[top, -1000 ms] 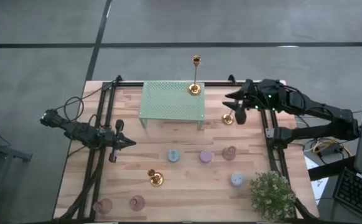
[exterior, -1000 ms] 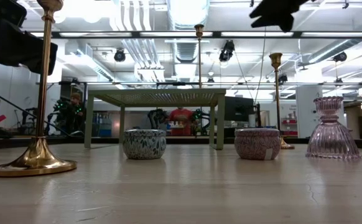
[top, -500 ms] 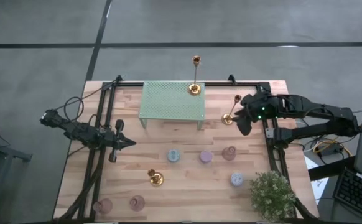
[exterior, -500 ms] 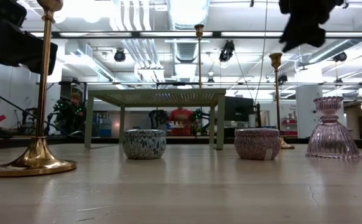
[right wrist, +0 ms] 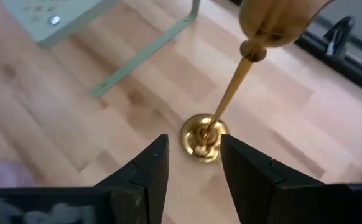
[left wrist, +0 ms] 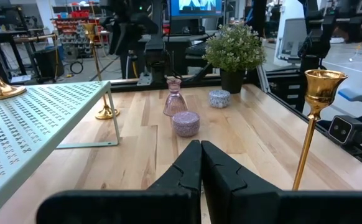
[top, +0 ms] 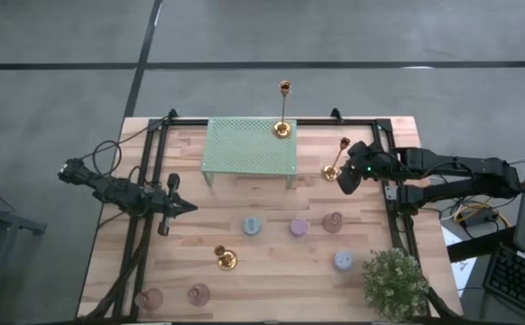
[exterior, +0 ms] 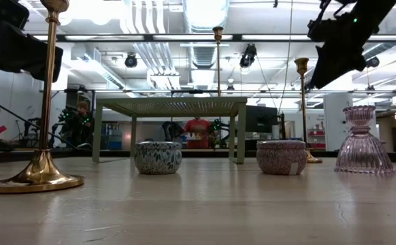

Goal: Pick & Place candle stick holders
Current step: Put the top gold candle holder on the shelf aligned with the gold candle holder

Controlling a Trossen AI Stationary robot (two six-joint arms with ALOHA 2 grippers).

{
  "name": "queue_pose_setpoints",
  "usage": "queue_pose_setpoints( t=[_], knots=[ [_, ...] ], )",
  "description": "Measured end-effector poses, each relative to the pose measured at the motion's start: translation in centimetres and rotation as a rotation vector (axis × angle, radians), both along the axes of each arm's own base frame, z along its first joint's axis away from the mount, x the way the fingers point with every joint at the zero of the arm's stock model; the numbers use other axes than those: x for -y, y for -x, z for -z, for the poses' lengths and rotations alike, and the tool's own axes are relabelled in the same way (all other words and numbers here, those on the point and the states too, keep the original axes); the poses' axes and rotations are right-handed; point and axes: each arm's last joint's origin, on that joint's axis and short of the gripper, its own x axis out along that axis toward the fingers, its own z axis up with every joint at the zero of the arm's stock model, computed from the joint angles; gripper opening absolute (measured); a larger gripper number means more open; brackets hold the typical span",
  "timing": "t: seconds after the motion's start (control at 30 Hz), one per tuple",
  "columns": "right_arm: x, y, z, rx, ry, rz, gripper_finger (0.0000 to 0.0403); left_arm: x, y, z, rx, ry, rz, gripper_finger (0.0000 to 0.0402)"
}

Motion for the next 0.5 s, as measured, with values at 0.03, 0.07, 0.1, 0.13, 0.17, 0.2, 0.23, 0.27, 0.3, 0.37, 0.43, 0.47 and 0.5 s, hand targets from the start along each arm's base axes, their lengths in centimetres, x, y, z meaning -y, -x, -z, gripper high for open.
queue_pose_setpoints(
  t=[0.03, 0.07, 0.1, 0.13, 0.17, 0.2, 0.23, 0.27, 0.3, 0.37, 0.43, 0.47, 0.5],
  knots=[
    [0.05, -0.09, 0.29, 0.002, 0.014, 0.005, 0.0136, 0.0, 0.0, 0.0, 0.0, 0.0, 0.0, 0.001],
    [0.11, -0.2, 0.51, 0.007, 0.028, 0.012, 0.0134, 0.0, 0.0, 0.0, 0.0, 0.0, 0.0, 0.001],
    [0.17, -0.27, 0.64, 0.011, 0.044, 0.017, 0.0133, 0.0, 0.0, 0.0, 0.0, 0.0, 0.0, 0.001],
    [0.22, -0.33, 0.74, 0.018, 0.061, 0.026, 0.0132, 0.0, 0.0, 0.0, 0.0, 0.0, 0.0, 0.001],
    [0.28, -0.37, 0.81, 0.02, 0.082, 0.034, 0.013, 0.0, 0.0, 0.0, 0.0, 0.0, 0.0, 0.001],
    [0.33, -0.33, 0.89, 0.016, 0.101, 0.046, 0.0129, 0.0, 0.0, 0.0, 0.0, 0.0, 0.0, 0.001],
    [0.39, -0.27, 1.0, 0.007, 0.121, 0.059, 0.0128, 0.0, 0.0, 0.0, 0.0, 0.0, 0.0, 0.001],
    [0.44, -0.22, 1.06, -0.001, 0.141, 0.07, 0.0127, 0.0, 0.0, 0.0, 0.0, 0.0, 0.0, 0.001],
    [0.48, -0.2, 1.08, -0.004, 0.154, 0.079, 0.0125, 0.0, 0.0, 0.0, 0.0, 0.0, 0.0, 0.001],
    [0.52, -0.21, 1.21, -0.006, 0.166, 0.084, 0.0123, 0.0, 0.0, 0.0, 0.0, 0.0, 0.0, 0.001],
    [0.54, -0.38, 1.24, 0.01, 0.175, 0.079, 0.012, 0.0, 0.0, 0.0, 0.0, 0.0, 0.0, 0.001],
    [0.56, -0.5, 1.23, 0.021, 0.182, 0.073, 0.0119, 0.0, 0.0, 0.0, 0.0, 0.0, 0.0, 0.001],
    [0.58, -0.63, 1.22, 0.033, 0.188, 0.068, 0.0118, 0.0, 0.0, 0.0, 0.0, 0.0, 0.0, 0.001]
  ],
)
